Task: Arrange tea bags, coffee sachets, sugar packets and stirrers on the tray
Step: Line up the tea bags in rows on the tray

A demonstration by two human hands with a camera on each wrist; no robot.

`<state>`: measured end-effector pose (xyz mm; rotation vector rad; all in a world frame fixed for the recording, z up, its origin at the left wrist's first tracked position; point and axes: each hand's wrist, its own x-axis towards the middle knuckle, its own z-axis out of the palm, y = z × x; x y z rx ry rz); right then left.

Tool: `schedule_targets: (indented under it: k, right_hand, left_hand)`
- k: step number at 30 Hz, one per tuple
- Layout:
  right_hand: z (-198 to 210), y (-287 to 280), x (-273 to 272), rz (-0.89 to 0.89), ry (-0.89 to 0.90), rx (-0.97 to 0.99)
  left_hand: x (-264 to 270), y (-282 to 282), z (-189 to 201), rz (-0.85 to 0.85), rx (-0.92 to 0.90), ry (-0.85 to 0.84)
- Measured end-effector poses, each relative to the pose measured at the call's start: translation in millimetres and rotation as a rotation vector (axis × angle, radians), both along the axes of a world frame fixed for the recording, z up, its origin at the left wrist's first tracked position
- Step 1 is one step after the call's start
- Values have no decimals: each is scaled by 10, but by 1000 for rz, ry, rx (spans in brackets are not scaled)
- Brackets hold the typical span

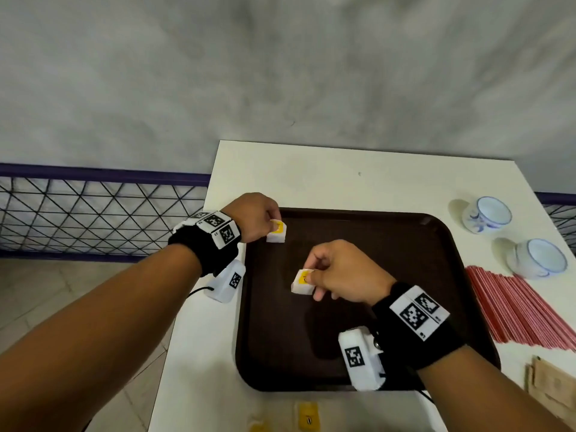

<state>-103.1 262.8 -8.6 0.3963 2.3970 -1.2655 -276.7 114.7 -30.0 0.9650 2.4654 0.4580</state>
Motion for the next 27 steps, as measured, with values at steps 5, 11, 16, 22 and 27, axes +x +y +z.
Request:
schedule_targets:
  k: [5,11,16,22,27]
  right_hand:
    - [-104,-16,-153,-6,-38,-60]
    - [-186,-63,-196,4,-85,-135]
    - [-248,-74,-147,32,-89,-111]
    - [-299,-74,-14,-8,-118,-168]
    - [-297,-95,45,-10,-143,-146]
  left_hand:
    - [-95,26,-60,39,26,83]
    - [-201,44,-72,61,32,89]
    - [-196,-8,-91,62,25,72]
    - [-102,-142,-132,63,61,20]
    - [-54,-195,-130,64,85,-9]
